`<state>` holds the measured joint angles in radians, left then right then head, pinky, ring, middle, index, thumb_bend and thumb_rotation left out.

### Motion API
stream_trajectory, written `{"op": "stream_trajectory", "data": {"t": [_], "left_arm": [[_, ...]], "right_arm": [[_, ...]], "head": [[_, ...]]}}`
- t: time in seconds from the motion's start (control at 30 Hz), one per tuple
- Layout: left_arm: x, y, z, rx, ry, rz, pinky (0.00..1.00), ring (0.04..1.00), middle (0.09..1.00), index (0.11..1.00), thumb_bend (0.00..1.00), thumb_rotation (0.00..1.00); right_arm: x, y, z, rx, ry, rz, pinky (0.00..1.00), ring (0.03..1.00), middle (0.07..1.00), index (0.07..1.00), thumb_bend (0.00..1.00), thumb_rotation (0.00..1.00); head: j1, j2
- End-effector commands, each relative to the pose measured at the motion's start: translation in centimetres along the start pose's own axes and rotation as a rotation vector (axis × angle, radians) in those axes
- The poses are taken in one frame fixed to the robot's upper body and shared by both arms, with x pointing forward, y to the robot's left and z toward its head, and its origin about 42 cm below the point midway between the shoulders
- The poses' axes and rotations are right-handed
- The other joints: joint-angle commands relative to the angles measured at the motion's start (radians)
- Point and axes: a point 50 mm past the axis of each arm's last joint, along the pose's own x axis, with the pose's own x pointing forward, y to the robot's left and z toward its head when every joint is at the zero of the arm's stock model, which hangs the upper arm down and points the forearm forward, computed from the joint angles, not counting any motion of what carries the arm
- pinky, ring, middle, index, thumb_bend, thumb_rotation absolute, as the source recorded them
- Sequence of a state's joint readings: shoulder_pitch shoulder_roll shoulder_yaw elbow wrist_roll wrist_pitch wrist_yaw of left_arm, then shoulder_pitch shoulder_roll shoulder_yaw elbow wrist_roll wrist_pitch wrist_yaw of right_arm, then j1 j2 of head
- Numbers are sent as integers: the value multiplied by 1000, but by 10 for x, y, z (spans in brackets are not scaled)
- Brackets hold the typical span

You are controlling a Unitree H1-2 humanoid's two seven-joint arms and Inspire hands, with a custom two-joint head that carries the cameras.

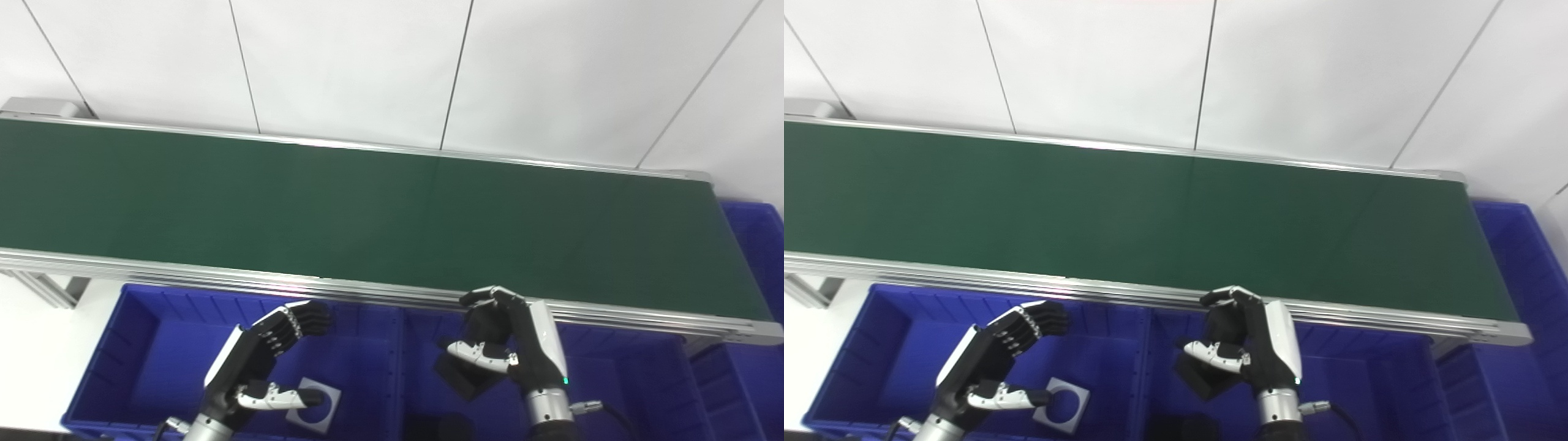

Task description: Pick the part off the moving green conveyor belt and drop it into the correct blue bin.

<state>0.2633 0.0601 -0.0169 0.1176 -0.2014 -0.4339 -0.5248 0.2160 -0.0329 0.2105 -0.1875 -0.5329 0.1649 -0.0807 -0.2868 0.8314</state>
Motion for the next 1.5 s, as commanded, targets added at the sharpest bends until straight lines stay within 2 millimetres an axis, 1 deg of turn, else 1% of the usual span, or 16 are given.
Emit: {"op": "stream_trajectory", "data": {"t": [0.0, 0.23, 0.37, 0.4, 0.43, 0.47, 0.5, 0.53, 0.57, 0.67, 0.73, 0.77, 1.0, 1.2, 1.27, 1.47], "left_arm": [[6, 3, 13, 18, -75, -4, 728, 737, 738, 735, 896, 187], [7, 7, 17, 30, -87, -10, 729, 734, 737, 739, 888, 187], [6, 9, 18, 32, -87, -11, 727, 733, 735, 738, 897, 198], [6, 10, 19, 31, -87, -11, 729, 733, 735, 738, 898, 197], [6, 10, 19, 34, -86, -10, 730, 733, 734, 738, 898, 196], [6, 10, 19, 35, -85, -10, 727, 729, 732, 737, 899, 195], [6, 11, 20, 39, -86, -10, 726, 728, 731, 737, 899, 194], [6, 11, 21, 40, -88, -10, 722, 727, 732, 737, 897, 197], [7, 11, 21, 44, -89, -11, 720, 727, 732, 736, 896, 195], [7, 13, 22, 52, -89, -14, 717, 727, 735, 739, 889, 203], [7, 14, 21, 49, -89, -14, 717, 727, 734, 739, 890, 204], [7, 14, 21, 47, -90, -15, 716, 725, 733, 738, 892, 200], [8, 14, 22, 64, -84, -13, 713, 733, 739, 739, 895, 208], [8, 12, 20, 55, -81, -14, 723, 750, 751, 739, 895, 180], [8, 11, 20, 52, -78, -16, 724, 755, 758, 743, 892, 172], [8, 7, 19, 75, -57, -17, 741, 771, 777, 760, 883, 175]], "right_arm": [[4, -5, 5, -1, -40, -42, 305, 411, 507, 562, 489, 0], [4, -6, -8, -42, -4, -69, 313, 427, 510, 553, 491, 0], [2, -8, -8, -75, -2, -60, 331, 441, 510, 547, 495, 0], [2, -8, -8, -82, -8, -57, 430, 525, 508, 518, 510, 0], [1, -8, -8, -99, -16, -53, 481, 569, 506, 503, 518, 0], [0, -9, -8, -110, -21, -50, 561, 651, 635, 499, 520, 78], [-2, -9, -7, -119, -23, -38, 589, 678, 679, 498, 520, 105], [-4, -10, -6, -124, -24, -27, 642, 735, 738, 620, 650, 145], [-7, -10, -4, -123, -28, -19, 684, 784, 789, 709, 736, 194], [-15, -10, 1, -101, -41, -4, 743, 866, 882, 828, 833, 312], [-21, -9, 4, -95, -48, 1, 783, 908, 925, 873, 867, 384], [-23, -9, 5, -95, -53, 4, 807, 936, 956, 908, 899, 478], [-38, -2, 12, -62, -111, 10, 831, 958, 994, 985, 943, 584], [-43, 6, 8, 14, -139, 63, 825, 981, 1000, 998, 963, 622], [-43, 7, 5, 97, -149, 119, 887, 994, 1000, 1000, 957, 589], [-41, 11, -9, 183, -156, 193, 868, 941, 971, 983, 958, 500]], "head": [[0, 5], [-14, 29], [-18, 35], [-18, 35], [-18, 38], [-18, 38], [-18, 41], [-20, 44], [-21, 44], [-24, 45], [-22, 43], [-22, 43], [-17, 40], [11, 25], [20, 22], [50, 15]]}}
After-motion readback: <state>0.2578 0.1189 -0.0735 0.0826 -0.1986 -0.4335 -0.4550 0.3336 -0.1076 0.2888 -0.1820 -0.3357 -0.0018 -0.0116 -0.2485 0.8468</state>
